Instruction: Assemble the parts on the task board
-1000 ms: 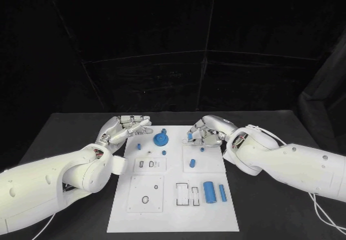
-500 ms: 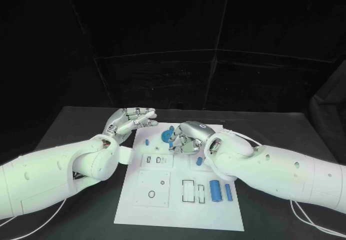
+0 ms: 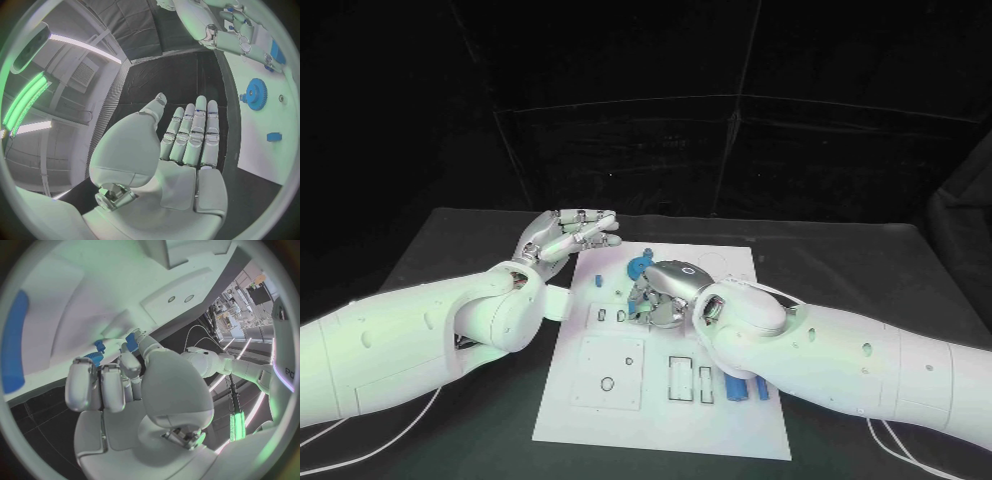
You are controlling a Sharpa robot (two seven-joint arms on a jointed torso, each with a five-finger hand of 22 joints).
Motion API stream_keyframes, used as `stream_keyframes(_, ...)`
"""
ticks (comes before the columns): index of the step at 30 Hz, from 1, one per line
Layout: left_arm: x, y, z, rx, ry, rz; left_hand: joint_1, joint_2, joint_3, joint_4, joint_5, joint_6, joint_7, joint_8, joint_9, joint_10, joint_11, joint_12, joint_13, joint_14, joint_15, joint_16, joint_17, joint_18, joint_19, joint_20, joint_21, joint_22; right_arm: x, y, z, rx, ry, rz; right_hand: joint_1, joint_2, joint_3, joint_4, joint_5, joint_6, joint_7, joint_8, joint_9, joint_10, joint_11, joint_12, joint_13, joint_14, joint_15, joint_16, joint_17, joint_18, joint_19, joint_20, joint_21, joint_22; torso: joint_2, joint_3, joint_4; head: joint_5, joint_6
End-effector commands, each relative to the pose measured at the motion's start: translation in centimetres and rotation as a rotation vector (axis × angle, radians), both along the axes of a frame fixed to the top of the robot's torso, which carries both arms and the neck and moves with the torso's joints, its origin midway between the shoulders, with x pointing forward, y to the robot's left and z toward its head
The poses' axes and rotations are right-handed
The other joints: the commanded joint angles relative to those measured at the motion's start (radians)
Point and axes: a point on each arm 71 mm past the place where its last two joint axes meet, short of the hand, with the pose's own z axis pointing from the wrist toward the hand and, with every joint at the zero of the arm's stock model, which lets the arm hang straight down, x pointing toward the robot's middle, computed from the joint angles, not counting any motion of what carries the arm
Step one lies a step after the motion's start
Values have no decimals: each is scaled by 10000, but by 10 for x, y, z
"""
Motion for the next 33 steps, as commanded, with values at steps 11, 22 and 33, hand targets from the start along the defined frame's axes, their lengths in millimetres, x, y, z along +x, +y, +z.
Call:
stream_keyframes(11, 0, -2, 1, -104, -30, -128, -21, 93, -7, -65, -28, -2, 71, -41, 1, 62, 1, -20, -1, -25, 26, -50, 13, 80, 35, 57, -38, -13, -1, 7, -4, -674, -185, 139, -172, -97, 49, 9, 15, 108, -74, -30, 4, 7, 24, -81, -28, 576, -56, -18, 11, -121, 6, -4, 15, -61, 2, 1, -7, 20, -60)
stream_keyframes(22, 0, -2, 1, -101, -11, -135, -21, 93, -7, -65, -28, -2, 71, -41, 1, 62, 1, -20, -1, -25, 26, -50, 13, 80, 35, 57, -38, -13, -1, 7, -7, -1199, -128, 169, -271, -282, 82, -53, -11, 0, -27, -129, -28, -116, 58, -283, -167, 539, -32, -115, -131, -88, -89, 13, -55, -228, 0, 4, -9, 24, -89)
stream_keyframes(33, 1, -1, 1, -96, 10, -140, -31, 94, -2, -76, -28, 7, 67, -40, 2, 74, -2, -18, 0, -23, 25, -59, 15, 80, 38, 56, -43, -17, -2, 8, -7, -1263, -212, 128, -586, -611, 26, -46, 76, -327, 109, -357, -69, -287, 174, -566, -368, 498, 59, -238, -291, -57, -187, 88, -143, -403, 7, 7, -9, 16, -104)
